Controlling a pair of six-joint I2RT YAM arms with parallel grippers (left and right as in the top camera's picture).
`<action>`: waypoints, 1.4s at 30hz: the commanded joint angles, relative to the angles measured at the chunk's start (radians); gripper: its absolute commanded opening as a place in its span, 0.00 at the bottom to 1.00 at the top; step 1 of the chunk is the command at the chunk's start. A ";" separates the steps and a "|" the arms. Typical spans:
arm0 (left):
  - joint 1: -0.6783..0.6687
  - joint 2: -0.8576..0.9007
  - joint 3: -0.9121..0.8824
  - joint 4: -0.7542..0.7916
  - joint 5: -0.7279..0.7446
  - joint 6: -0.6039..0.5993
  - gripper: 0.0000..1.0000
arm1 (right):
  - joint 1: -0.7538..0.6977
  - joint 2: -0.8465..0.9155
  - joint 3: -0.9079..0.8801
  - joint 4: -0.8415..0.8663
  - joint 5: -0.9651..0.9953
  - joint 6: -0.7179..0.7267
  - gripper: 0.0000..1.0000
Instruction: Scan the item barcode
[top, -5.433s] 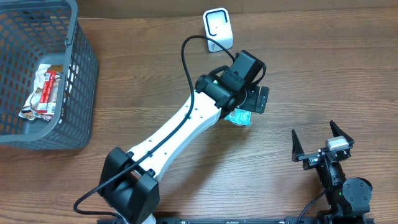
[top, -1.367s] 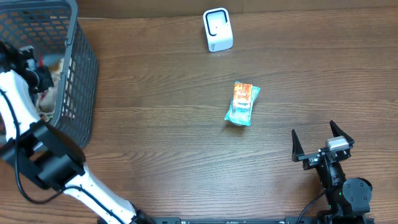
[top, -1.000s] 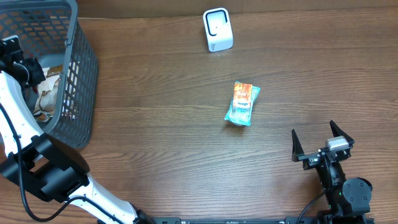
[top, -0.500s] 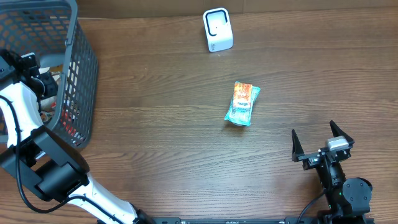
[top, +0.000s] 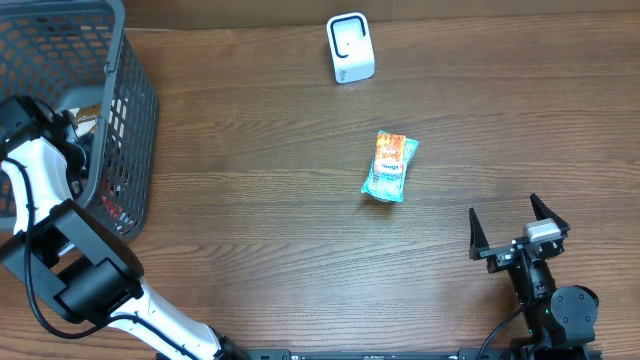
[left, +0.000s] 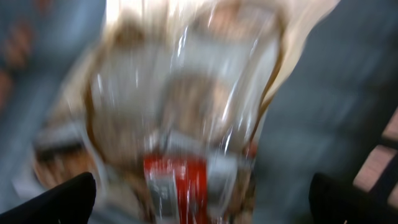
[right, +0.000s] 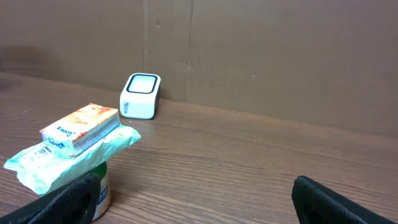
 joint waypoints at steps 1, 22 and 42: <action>-0.006 -0.005 -0.007 -0.050 -0.039 -0.145 0.99 | -0.002 -0.009 -0.011 0.005 -0.002 -0.004 1.00; -0.002 -0.020 -0.132 -0.064 -0.040 -0.181 0.13 | -0.002 -0.009 -0.011 0.005 -0.002 -0.004 1.00; -0.008 0.004 0.206 -0.098 -0.037 0.039 0.04 | -0.002 -0.009 -0.011 0.005 -0.002 -0.004 1.00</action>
